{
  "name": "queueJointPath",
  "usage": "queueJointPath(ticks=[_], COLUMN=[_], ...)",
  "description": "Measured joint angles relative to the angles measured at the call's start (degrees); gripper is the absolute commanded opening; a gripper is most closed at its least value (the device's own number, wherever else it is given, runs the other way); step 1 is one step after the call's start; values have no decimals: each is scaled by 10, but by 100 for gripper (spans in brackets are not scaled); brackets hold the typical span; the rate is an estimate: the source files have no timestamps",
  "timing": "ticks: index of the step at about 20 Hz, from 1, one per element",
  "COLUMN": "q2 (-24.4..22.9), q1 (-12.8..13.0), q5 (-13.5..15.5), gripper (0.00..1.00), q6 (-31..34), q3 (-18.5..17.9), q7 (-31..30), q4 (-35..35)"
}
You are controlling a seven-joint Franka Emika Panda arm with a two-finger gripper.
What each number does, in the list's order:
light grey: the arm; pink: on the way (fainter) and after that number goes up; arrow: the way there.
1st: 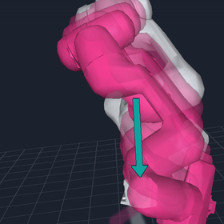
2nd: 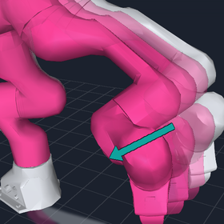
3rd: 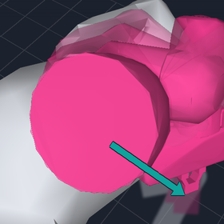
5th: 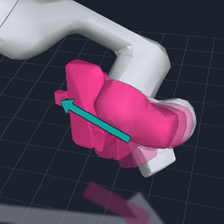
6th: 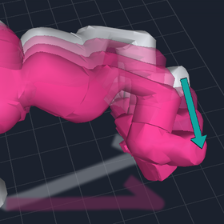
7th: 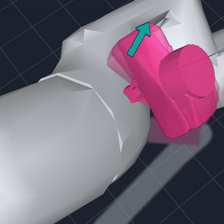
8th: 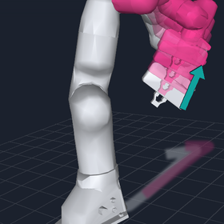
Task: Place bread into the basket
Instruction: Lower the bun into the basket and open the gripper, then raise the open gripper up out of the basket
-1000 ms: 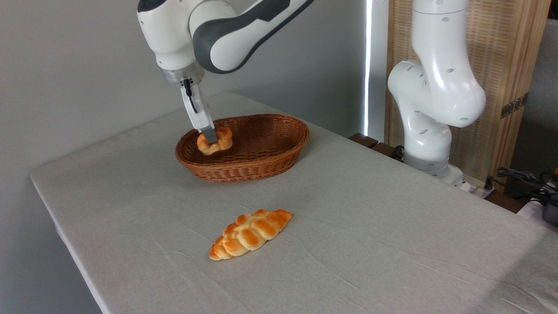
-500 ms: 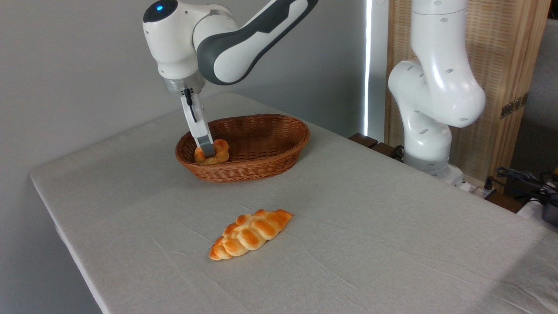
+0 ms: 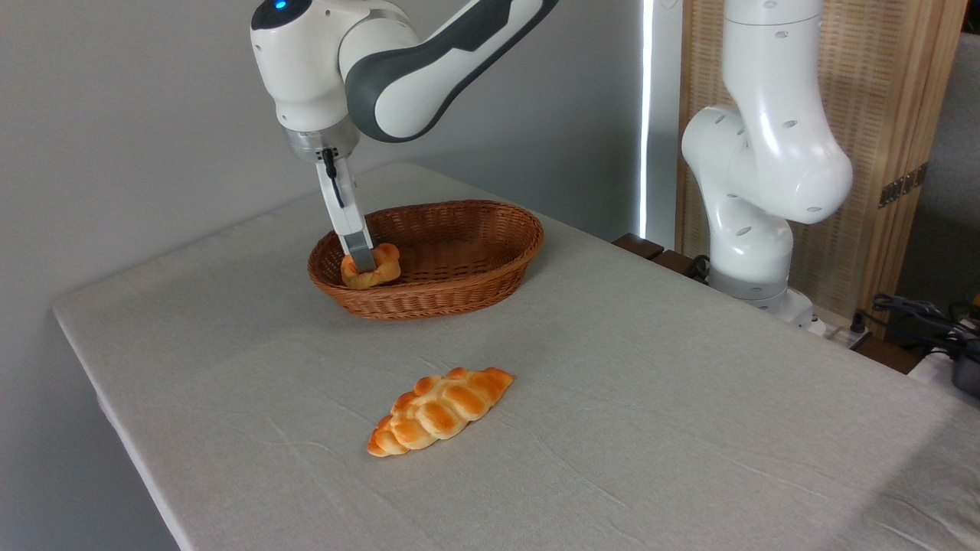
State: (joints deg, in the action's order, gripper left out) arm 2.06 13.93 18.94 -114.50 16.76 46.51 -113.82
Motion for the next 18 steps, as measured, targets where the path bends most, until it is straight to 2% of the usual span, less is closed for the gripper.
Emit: queueJointPath(ticks=[2, 6, 10, 13, 15, 18], q2=[0, -6, -14, -29, -46, -75], q1=[0, -1, -5, -21, -34, -42], q5=[9, 11, -6, -11, -11, -26], gripper=[100, 100, 100, 100, 100, 100], q6=[5, 16, 19, 25, 49, 108], q3=[0, -2, -9, -24, -45, -108], q7=[0, 0, 0, 0, 0, 1], q4=[0, 11, 33, 56, 74, 105])
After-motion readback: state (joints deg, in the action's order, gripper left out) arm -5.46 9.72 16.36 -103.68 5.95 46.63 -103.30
